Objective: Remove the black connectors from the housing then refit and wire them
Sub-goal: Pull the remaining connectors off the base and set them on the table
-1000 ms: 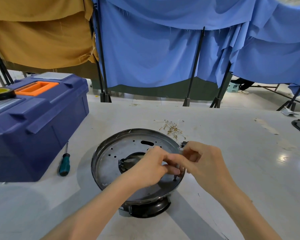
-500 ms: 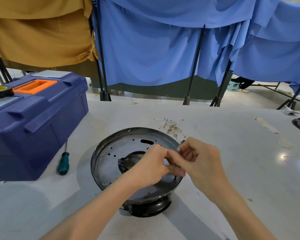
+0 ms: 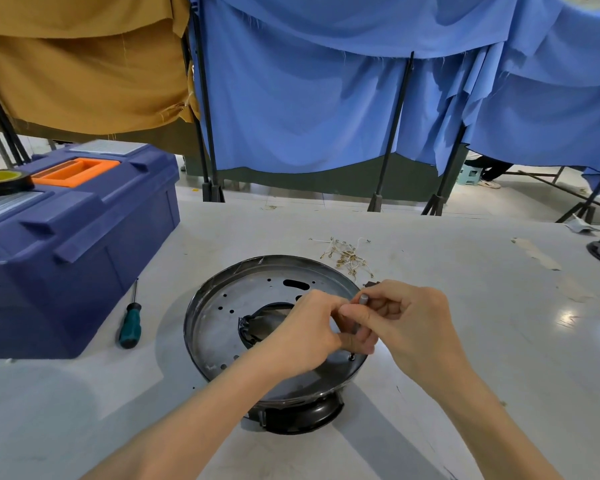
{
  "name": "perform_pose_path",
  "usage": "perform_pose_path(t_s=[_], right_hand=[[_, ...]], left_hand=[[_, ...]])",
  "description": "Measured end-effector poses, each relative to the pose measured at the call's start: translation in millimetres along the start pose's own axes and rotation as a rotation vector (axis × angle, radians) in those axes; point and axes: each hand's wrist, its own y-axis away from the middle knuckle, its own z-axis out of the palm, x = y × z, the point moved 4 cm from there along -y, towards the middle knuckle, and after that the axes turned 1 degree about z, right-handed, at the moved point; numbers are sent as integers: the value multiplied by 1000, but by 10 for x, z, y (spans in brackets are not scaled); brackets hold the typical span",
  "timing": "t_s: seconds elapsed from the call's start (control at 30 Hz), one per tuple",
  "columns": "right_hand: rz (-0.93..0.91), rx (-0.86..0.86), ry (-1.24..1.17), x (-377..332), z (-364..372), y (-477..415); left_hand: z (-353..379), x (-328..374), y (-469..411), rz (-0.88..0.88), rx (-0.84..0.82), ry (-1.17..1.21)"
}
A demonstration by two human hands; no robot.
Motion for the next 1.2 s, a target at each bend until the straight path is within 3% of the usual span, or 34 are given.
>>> perform_pose_path(t_s=[0.17,0.23,0.33,0.4,0.5,0.77,0.87,1.0,1.1,1.2], right_hand=[[38,272,134,30,86,101],[22,205,161,16,68,55],[17,-116,12,-53,-1,-42],[-25,-198,-18,-82,-45,-60],[-112,-144,66,-92,-41,-22],[-34,232,211,10,100,136],[25,49,111,4,31,36],[-50,-191,12,-68,-74,-19],[-124,-156,45,-87,-41,8],[-69,-24,60,-27,-39,36]], left_hand=[[27,-52,-22,-36,20,-35],[33,-61,-20,-51,1,-47],[16,-59,-6,-66,-11,-40],[-3,-55,2,-68,-12,-39],[-11,-53,5,-59,-18,-36],[26,-48,-10,-25,9,41],[22,-21,3,-28,-13,31],[12,-22,5,-49,-11,-17],[11,-59,0,-47,-18,-14],[16,-60,6,-43,1,-15]])
